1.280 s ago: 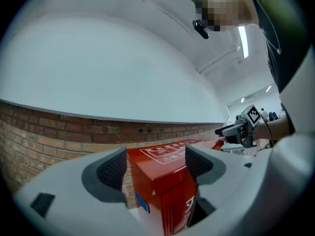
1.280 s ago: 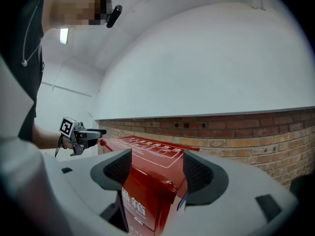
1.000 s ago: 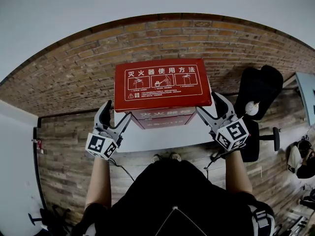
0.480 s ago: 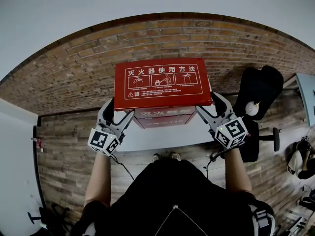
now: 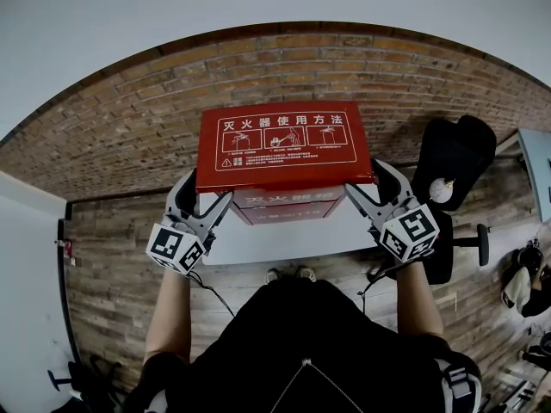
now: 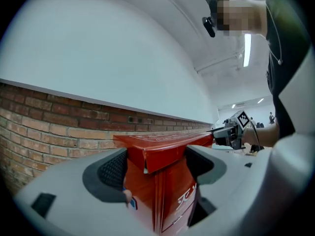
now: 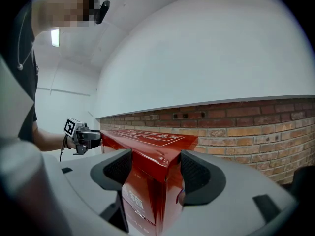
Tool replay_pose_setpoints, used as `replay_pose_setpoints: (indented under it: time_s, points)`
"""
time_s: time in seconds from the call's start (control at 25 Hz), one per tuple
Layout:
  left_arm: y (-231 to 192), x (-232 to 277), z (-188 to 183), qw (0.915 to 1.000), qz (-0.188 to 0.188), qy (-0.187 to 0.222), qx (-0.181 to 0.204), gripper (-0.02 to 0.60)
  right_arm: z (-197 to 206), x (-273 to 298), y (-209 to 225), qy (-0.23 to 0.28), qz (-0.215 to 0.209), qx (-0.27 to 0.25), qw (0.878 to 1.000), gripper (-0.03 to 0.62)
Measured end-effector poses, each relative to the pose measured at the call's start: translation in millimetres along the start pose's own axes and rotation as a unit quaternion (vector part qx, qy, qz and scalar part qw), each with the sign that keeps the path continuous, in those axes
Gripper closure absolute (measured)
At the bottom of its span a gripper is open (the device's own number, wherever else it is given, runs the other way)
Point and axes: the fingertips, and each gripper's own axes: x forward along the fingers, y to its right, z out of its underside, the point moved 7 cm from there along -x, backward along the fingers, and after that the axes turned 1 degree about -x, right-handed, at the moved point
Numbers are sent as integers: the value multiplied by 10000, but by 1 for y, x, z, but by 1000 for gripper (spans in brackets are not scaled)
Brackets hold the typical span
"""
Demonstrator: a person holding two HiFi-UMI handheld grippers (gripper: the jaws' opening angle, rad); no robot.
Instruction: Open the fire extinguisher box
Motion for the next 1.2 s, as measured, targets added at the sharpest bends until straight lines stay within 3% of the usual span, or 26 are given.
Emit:
replay_pose_setpoints:
  time_s: [0.12,0.28,0.52,0.88,1.2]
  points:
    - [1,1,-14,10000,24,10,69,161,-13,-3,3,152,-78,90,9998,281]
    - [-1,8,-34,9988,-40,-41,479,161,-38,-2,13,446,-257,291,9982,281]
    - [-18,26,-80,9972,-149,425,600,161,-82,18,24,603,11,-842,9946,281]
    - [-50,72,-113,9945,-263,748,682,163,-114,63,64,838,273,-999,9911,281]
    - [-85,111,-124,9946,-363,669,701,161,-132,112,94,780,453,-1028,9906,281]
